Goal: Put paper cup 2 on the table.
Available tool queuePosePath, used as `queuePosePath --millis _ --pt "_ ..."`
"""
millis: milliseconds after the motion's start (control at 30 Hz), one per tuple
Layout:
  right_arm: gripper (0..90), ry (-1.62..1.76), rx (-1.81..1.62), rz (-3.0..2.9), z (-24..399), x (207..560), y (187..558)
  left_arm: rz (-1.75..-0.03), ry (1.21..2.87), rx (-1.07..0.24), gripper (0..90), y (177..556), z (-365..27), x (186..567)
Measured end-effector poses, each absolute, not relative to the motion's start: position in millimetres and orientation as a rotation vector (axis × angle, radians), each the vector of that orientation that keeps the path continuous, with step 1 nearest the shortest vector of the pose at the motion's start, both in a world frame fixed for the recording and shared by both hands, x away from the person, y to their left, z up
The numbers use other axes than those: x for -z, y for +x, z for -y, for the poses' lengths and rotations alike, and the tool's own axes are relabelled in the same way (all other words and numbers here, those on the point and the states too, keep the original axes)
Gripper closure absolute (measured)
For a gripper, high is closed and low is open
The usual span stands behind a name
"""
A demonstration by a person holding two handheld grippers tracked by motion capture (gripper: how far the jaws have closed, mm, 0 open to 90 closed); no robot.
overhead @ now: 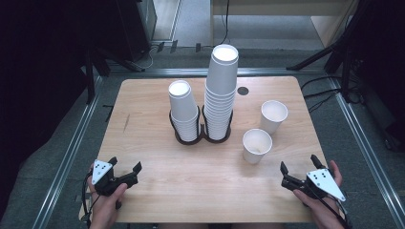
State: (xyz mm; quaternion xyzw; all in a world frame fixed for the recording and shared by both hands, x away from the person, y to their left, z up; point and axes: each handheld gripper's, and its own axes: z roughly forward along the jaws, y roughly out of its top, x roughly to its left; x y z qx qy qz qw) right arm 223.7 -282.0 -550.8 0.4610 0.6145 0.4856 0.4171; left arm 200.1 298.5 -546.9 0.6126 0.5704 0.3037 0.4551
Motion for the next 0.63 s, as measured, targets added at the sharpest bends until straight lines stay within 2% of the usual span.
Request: queuePosePath --millis 400,633 --pt "0.0 1.248 -1.181 -1.46 315.7 548.7 227.0 -1.43 1.482 -0.763 1.3 199.9 -302.3 547.5" --pt "0.0 1.246 -1.223 -1.462 313.8 545.3 226.2 -1.423 1.476 -0.734 1.3 200.7 -300.2 549.1"
